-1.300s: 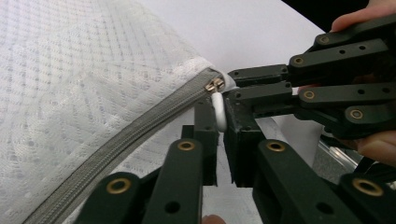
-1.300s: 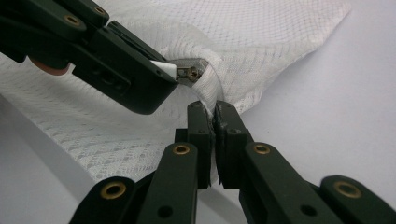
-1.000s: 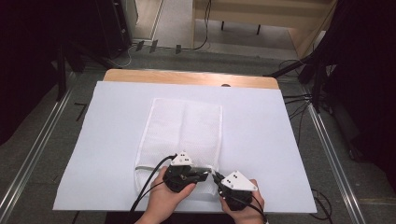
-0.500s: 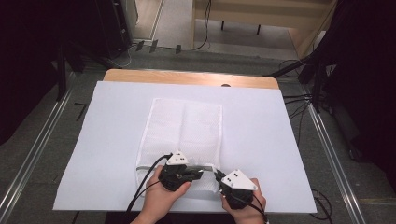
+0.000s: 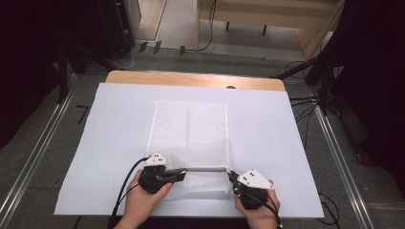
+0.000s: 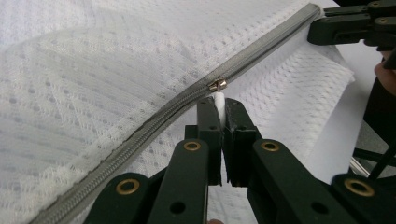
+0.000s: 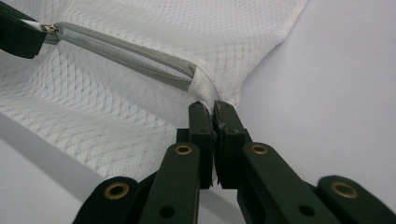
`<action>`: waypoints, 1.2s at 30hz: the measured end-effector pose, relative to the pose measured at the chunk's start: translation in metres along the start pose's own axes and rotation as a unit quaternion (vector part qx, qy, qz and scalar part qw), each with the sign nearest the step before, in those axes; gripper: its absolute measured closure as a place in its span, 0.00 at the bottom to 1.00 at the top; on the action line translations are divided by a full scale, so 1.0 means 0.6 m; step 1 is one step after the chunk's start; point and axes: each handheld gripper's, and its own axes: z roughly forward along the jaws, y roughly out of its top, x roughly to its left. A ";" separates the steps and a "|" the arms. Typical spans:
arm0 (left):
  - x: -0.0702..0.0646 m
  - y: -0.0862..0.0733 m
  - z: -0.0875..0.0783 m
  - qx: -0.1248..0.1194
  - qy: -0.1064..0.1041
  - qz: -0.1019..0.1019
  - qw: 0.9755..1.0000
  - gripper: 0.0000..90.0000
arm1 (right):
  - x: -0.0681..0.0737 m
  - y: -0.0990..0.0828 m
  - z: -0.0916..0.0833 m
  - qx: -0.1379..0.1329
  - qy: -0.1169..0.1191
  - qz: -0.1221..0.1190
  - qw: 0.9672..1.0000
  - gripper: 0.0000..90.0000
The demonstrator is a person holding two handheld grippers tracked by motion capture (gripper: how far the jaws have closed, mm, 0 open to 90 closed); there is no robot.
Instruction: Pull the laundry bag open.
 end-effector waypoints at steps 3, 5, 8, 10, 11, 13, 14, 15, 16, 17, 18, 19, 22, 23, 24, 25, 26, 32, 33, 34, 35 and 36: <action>-0.003 -0.004 -0.007 -0.002 0.012 0.010 1.000 0.97 | 0.009 0.002 0.003 0.004 -0.004 -0.011 1.000 0.98; -0.001 -0.006 -0.013 -0.004 0.011 0.008 1.000 0.97 | 0.010 0.003 0.003 0.003 -0.003 -0.015 1.000 0.98; 0.008 -0.011 -0.022 -0.006 0.031 0.007 0.999 0.97 | 0.013 0.006 0.004 0.007 -0.017 -0.019 1.000 0.99; 0.026 -0.015 -0.031 -0.012 0.024 -0.018 0.999 0.97 | 0.004 0.005 0.002 0.006 -0.028 -0.012 1.000 0.99; 0.033 -0.016 -0.036 -0.015 0.027 -0.025 0.999 0.97 | -0.004 0.004 0.000 0.005 -0.027 -0.003 1.000 0.99; 0.042 -0.019 -0.048 -0.016 0.034 -0.028 0.999 0.97 | -0.015 0.001 -0.003 0.006 -0.034 0.003 0.999 0.99; 0.046 -0.020 -0.053 -0.016 0.038 -0.029 0.999 0.97 | -0.019 0.000 -0.004 0.005 -0.032 0.009 0.999 0.99; 0.049 -0.022 -0.058 -0.017 0.041 -0.029 0.999 0.97 | -0.022 -0.001 -0.005 0.005 -0.032 0.012 0.999 0.99; 0.052 -0.023 -0.063 -0.019 0.044 -0.031 0.998 0.97 | -0.022 -0.002 -0.005 0.005 -0.031 0.012 0.999 0.99; 0.055 -0.025 -0.067 -0.019 0.048 -0.033 0.998 0.97 | -0.022 -0.002 -0.006 0.005 -0.031 0.012 0.999 0.99; 0.059 -0.028 -0.071 -0.019 0.050 -0.035 0.998 0.97 | -0.022 -0.002 -0.006 0.006 -0.032 0.011 0.999 0.99; 0.063 -0.030 -0.075 -0.020 0.053 -0.037 0.998 0.97 | -0.022 -0.001 -0.006 0.006 -0.032 0.012 0.999 0.99; 0.077 -0.039 -0.090 -0.021 0.064 -0.043 0.997 0.97 | -0.027 -0.002 -0.006 0.005 -0.037 0.014 0.999 0.99; 0.081 -0.042 -0.094 -0.022 0.067 -0.045 0.997 0.97 | -0.030 -0.002 -0.007 0.005 -0.041 0.014 0.999 0.99; 0.085 -0.045 -0.099 -0.021 0.071 -0.046 0.996 0.97 | -0.031 -0.003 -0.007 0.006 -0.041 0.015 0.999 0.99; 0.089 -0.048 -0.102 -0.021 0.073 -0.048 0.996 0.97 | -0.033 -0.004 -0.007 0.006 -0.040 0.016 0.999 0.99; 0.092 -0.051 -0.105 -0.019 0.071 -0.047 0.996 0.97 | -0.034 -0.005 -0.007 0.007 -0.038 0.018 0.999 0.99; 0.095 -0.061 -0.116 -0.034 0.064 -0.034 0.997 0.97 | -0.025 -0.004 -0.001 0.009 -0.032 0.010 0.999 0.98; 0.094 -0.064 -0.121 -0.048 0.053 -0.026 0.997 0.95 | -0.026 -0.004 -0.001 0.009 -0.030 0.011 0.999 0.97; 0.093 -0.068 -0.127 -0.068 0.058 -0.020 0.996 0.87 | -0.028 -0.005 -0.001 0.011 -0.024 0.015 1.000 0.94; 0.093 -0.070 -0.133 -0.085 0.059 -0.019 0.994 0.74 | -0.030 -0.008 0.000 0.011 -0.017 0.017 1.000 0.89; 0.096 -0.072 -0.140 -0.100 0.050 -0.019 0.993 0.69 | -0.032 -0.012 0.001 0.013 -0.011 0.020 1.000 0.86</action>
